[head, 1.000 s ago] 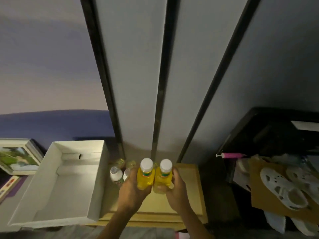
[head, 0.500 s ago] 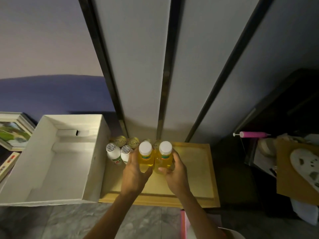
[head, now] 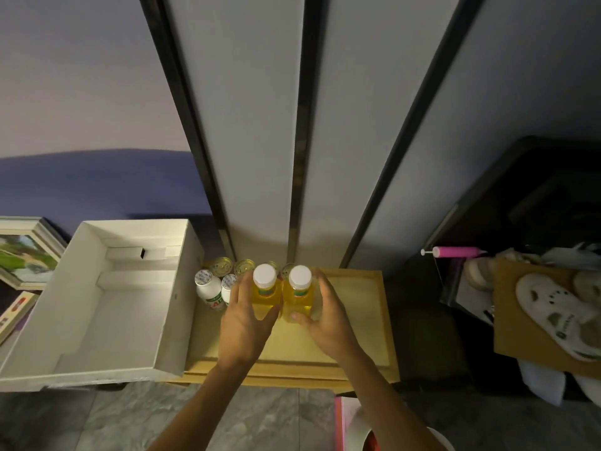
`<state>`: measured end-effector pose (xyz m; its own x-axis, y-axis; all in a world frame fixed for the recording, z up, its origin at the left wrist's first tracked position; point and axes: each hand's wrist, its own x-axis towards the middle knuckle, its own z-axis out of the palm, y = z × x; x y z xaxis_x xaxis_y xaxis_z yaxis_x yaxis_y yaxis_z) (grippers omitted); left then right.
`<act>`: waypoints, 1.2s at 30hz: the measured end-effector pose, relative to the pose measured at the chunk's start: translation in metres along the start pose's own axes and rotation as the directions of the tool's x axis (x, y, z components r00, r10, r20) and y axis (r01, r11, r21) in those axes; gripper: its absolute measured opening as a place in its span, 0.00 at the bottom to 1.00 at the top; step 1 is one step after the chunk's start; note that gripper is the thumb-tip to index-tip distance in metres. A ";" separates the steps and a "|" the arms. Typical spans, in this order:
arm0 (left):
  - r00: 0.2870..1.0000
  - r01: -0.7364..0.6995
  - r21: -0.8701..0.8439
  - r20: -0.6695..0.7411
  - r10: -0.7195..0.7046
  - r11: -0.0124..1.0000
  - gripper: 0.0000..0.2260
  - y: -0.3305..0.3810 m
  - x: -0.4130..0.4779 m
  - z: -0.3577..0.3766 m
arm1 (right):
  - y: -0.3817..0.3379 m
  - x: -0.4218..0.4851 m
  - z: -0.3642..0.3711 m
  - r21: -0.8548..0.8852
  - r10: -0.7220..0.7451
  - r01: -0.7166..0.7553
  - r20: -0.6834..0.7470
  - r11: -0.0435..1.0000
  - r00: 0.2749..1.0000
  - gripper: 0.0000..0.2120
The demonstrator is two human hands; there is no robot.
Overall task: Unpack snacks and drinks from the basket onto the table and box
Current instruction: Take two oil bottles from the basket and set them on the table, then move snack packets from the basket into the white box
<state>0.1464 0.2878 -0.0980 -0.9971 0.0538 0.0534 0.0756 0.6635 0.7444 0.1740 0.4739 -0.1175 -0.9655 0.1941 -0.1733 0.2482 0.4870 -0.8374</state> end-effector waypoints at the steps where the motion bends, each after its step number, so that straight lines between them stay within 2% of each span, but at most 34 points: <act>1: 1.000 -0.027 0.000 -0.004 0.027 1.000 0.39 0.006 0.000 -0.009 | -0.008 -0.003 -0.010 -0.029 -0.008 0.008 -0.005 1.000 1.000 0.49; 4: 0.997 -0.072 0.027 0.017 0.072 0.997 0.42 0.030 0.002 -0.048 | -0.042 -0.014 -0.049 -0.148 -0.059 0.057 -0.008 0.987 0.998 0.49; 8: 0.981 -0.133 0.148 0.162 0.109 0.980 0.48 0.069 0.023 -0.111 | -0.115 -0.023 -0.105 -0.307 -0.122 0.124 0.026 0.944 0.992 0.49; 10: 0.976 -0.160 0.223 0.183 0.120 0.961 0.50 0.097 0.037 -0.146 | -0.159 -0.027 -0.131 -0.364 -0.125 0.123 0.017 0.923 0.992 0.51; 16: 0.969 -0.246 0.361 0.102 0.224 0.900 0.51 0.177 0.061 -0.271 | -0.286 -0.046 -0.195 -0.548 -0.148 0.081 -0.079 0.833 0.986 0.55; 21: 0.961 -0.251 0.424 0.003 0.276 0.870 0.50 0.208 0.063 -0.362 | -0.375 -0.085 -0.228 -0.594 -0.171 0.038 -0.169 0.804 0.971 0.55; 25: 0.947 -0.261 0.449 -0.053 0.317 0.855 0.48 0.223 0.053 -0.417 | -0.423 -0.110 -0.227 -0.598 -0.224 0.050 -0.220 0.800 0.949 0.57; 30: 0.931 -0.267 0.459 -0.105 0.350 0.847 0.48 0.221 0.035 -0.468 | -0.470 -0.132 -0.196 -0.606 -0.292 0.112 -0.207 0.788 0.934 0.56; 36: 0.926 -0.168 0.497 -0.215 0.309 0.851 0.46 0.178 -0.013 -0.534 | -0.519 -0.147 -0.133 -0.613 -0.391 0.269 -0.072 0.743 0.917 0.53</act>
<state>0.1701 0.0073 0.3892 -0.9014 0.0941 0.4227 0.2346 0.9265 0.2941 0.1974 0.3062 0.4115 -0.9772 0.0491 0.2063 -0.0271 0.9359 -0.3513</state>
